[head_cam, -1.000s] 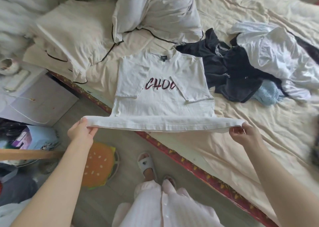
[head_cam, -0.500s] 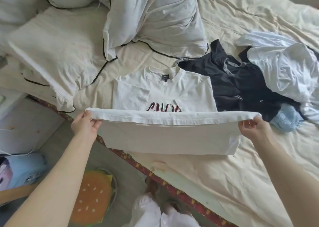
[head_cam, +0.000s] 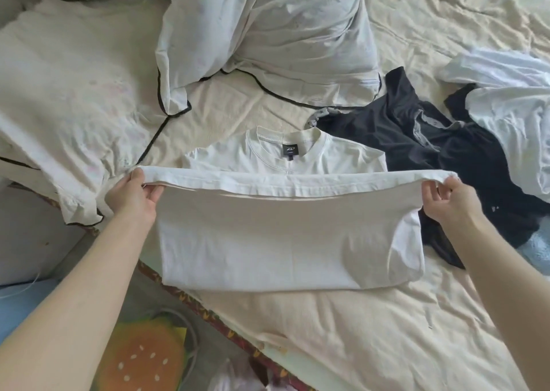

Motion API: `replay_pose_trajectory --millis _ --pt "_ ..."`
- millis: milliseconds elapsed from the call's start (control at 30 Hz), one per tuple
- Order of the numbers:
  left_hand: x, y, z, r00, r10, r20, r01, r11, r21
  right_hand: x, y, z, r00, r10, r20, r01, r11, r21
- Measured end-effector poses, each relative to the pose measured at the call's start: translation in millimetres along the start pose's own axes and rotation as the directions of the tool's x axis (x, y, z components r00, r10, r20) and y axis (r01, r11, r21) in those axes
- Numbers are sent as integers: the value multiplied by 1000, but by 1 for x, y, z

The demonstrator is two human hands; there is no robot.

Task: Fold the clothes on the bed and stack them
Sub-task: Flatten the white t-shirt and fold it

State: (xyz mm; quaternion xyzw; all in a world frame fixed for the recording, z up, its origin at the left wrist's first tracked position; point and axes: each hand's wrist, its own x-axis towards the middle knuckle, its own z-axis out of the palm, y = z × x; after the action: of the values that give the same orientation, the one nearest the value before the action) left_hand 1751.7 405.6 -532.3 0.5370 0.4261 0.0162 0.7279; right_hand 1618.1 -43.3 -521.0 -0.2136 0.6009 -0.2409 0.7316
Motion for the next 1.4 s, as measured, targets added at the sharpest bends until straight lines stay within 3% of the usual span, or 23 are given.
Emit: replay_pose_trajectory --millis 100,200,233,267,300,367,400,467,533,667,767,933,1000,1067,1133,1167,1200,1233,1300,1333,1400 --pt "17 -3 16 1000 4 -30 -4 1000 14 21 9 25 1000 0 -31 0 1000 -8" --pt "37 -11 32 999 8 -52 -6 999 44 51 21 44 999 17 27 -18 999 39" --pt "44 -14 36 998 10 -60 -6 999 54 55 25 46 994 97 46 -97 995 12" --pt "52 -17 39 998 11 -64 -7 998 62 62 29 50 997 59 49 -50 984 -169" --pt "59 -20 43 998 13 -67 -8 998 68 69 31 54 997 57 45 -47 980 -195" --pt "72 -29 47 999 0 -53 5 996 88 78 36 61 995 77 55 -79 996 35" --pt "78 -34 49 999 -23 -24 26 994 103 79 37 66 999 -15 46 18 998 -64" --pt "83 -46 51 994 -96 57 86 983 160 73 45 69 998 -60 -25 55 982 -179" --pt "84 -55 53 984 -143 104 117 967 227 71 61 71 994 -110 -7 99 915 -391" --pt "74 -66 66 970 -213 118 165 932 322 65 93 73 990 118 78 -31 717 -696" --pt "70 -69 83 961 -251 116 198 919 341 62 106 91 985 166 55 -88 741 -666" --pt "76 -59 116 965 -204 164 164 960 228 69 100 123 968 195 160 -120 915 -385" --pt "77 -60 119 972 -169 160 116 947 299 76 96 125 953 205 223 -113 923 -367" --pt "76 -67 117 979 -91 184 6 909 417 82 97 123 959 156 239 -28 885 -465" --pt "72 -78 112 953 87 289 -253 755 605 82 105 116 955 -23 297 223 718 -659" --pt "69 -84 109 904 180 389 -415 596 688 80 112 109 913 -140 384 395 544 -740" --pt "62 -90 107 813 253 525 -581 411 702 76 119 101 830 -226 510 558 327 -763" --pt "55 -98 105 678 269 684 -735 236 636 72 127 91 717 -257 648 688 115 -716" --pt "41 -121 102 409 150 900 -905 -59 421 66 144 72 490 -138 861 831 -224 -509" --pt "31 -132 102 357 42 933 -918 -167 359 66 151 64 411 -14 912 853 -346 -390" --pt "20 -153 102 391 -186 901 -877 -371 304 71 160 55 346 231 909 816 -552 -170"
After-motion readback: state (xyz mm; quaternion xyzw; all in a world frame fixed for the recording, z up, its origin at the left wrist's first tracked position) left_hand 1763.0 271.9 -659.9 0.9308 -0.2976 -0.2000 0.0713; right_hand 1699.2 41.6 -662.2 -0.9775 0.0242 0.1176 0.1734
